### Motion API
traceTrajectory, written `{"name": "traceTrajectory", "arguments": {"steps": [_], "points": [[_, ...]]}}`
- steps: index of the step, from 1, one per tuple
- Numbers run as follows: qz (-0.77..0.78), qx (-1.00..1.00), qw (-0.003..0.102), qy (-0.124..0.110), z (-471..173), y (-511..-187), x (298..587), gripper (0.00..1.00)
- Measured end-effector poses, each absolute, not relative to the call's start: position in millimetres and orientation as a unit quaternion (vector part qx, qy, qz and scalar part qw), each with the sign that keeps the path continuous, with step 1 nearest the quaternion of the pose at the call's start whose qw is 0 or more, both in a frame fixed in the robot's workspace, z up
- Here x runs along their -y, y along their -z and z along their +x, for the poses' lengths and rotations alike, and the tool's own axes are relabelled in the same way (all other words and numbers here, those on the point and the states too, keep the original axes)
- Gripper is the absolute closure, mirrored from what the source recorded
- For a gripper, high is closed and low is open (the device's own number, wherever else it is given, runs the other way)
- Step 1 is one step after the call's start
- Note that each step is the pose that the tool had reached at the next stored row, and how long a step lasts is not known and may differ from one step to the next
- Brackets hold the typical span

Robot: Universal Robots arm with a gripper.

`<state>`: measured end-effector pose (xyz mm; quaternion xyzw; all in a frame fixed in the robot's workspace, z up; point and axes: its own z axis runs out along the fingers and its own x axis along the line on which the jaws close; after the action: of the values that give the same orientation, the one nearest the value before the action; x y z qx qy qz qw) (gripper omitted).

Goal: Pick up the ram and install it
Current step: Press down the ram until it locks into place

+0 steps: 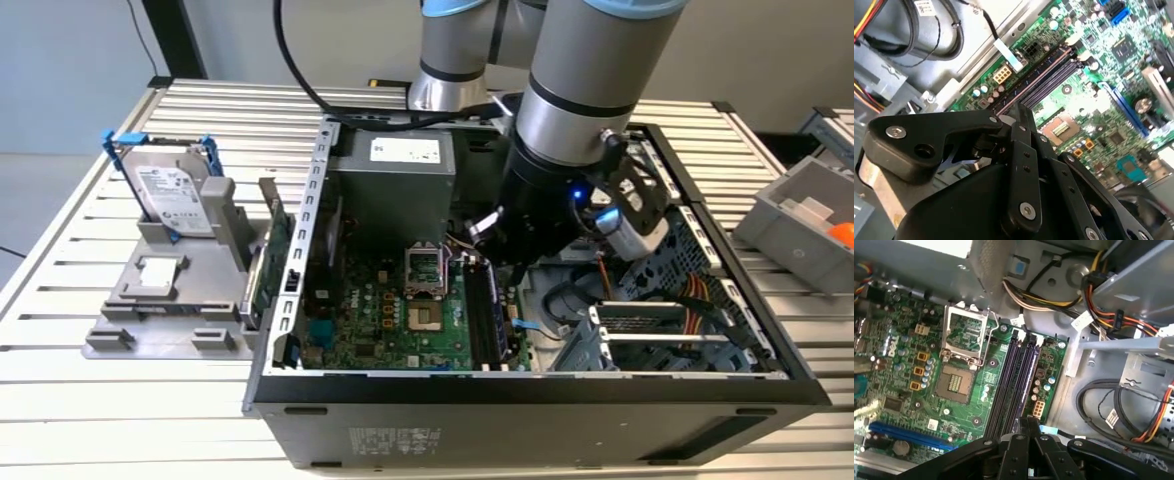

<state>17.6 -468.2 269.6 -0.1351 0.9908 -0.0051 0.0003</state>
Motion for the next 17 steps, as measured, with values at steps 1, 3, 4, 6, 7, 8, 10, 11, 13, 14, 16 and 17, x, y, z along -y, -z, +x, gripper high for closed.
{"name": "traceTrajectory", "arguments": {"steps": [1, 3, 4, 6, 7, 8, 10, 11, 13, 14, 16, 17], "points": [[-0.144, -0.990, 0.000, 0.005, 17.6, -269.6, 468.1, 1.00], [-0.162, -0.987, 0.000, 0.005, 17.6, -269.6, 468.2, 1.00], [-0.171, -0.985, 0.000, 0.005, 17.6, -269.6, 468.2, 1.00], [-0.187, -0.982, 0.001, 0.005, 17.6, -269.6, 468.2, 1.00], [-0.194, -0.981, 0.001, 0.005, 17.6, -269.7, 468.2, 1.00], [-0.202, -0.979, 0.001, 0.005, 17.6, -269.6, 468.2, 1.00], [-0.219, -0.976, 0.001, 0.005, 17.6, -269.6, 468.2, 1.00], [-0.228, -0.974, 0.001, 0.005, 17.6, -269.6, 468.2, 1.00], [-0.244, -0.970, 0.001, 0.005, 17.6, -269.6, 468.2, 1.00], [-0.253, -0.967, 0.001, 0.005, 17.6, -269.6, 468.2, 1.00], [-0.270, -0.963, 0.001, 0.005, 17.6, -269.6, 468.2, 1.00], [-0.278, -0.961, 0.001, 0.005, 17.6, -269.6, 468.2, 1.00]]}}
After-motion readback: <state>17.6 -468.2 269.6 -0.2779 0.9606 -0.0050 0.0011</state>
